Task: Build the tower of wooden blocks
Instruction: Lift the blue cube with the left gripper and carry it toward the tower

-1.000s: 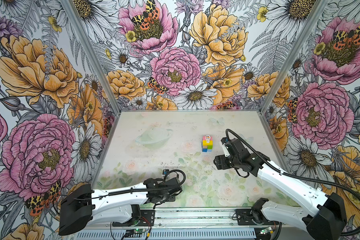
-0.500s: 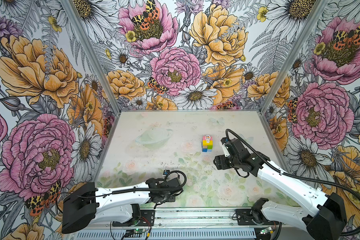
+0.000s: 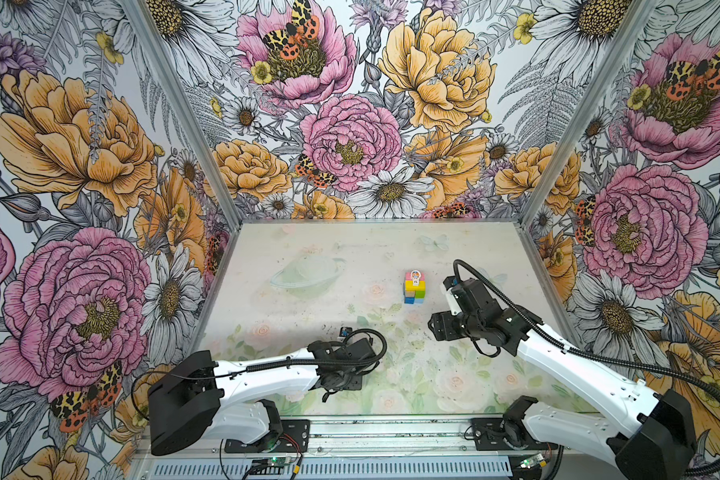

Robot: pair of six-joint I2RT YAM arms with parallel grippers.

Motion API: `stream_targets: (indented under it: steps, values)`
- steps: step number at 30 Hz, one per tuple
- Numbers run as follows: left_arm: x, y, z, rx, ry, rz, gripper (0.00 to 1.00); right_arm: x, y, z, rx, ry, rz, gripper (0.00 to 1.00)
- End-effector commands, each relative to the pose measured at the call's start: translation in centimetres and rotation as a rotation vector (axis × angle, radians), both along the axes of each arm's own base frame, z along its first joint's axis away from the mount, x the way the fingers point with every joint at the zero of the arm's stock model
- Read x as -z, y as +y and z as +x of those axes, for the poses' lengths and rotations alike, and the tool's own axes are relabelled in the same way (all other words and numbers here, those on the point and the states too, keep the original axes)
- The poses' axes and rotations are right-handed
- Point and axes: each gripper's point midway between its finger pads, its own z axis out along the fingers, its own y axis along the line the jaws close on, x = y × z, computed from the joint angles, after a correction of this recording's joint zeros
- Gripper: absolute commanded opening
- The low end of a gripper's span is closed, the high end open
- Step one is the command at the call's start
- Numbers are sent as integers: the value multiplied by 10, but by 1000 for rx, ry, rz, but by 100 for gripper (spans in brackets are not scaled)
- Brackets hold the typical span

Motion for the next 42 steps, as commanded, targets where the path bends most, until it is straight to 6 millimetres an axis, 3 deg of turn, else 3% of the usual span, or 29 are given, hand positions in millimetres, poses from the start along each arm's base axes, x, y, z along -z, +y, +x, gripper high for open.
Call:
stream_targets:
  steps: [1, 11, 17, 29, 42]
  values:
    - [-14, -20, 24, 58, -48, -14, 26, -10, -2, 1, 18, -32, 28, 79]
    - [-4, -85, 63, 162, -21, -63, 22, -17, -24, -5, 94, -50, 18, 79]
    - [-1, -111, 79, 216, -4, -80, 21, -22, -33, -8, 133, -59, 16, 79]
    - [-18, -131, 107, 265, -11, -141, 20, -29, -47, -13, 194, -67, 13, 79]
    - [-53, -127, 134, 261, -62, -129, 19, -28, -50, -16, 206, -66, 16, 79]
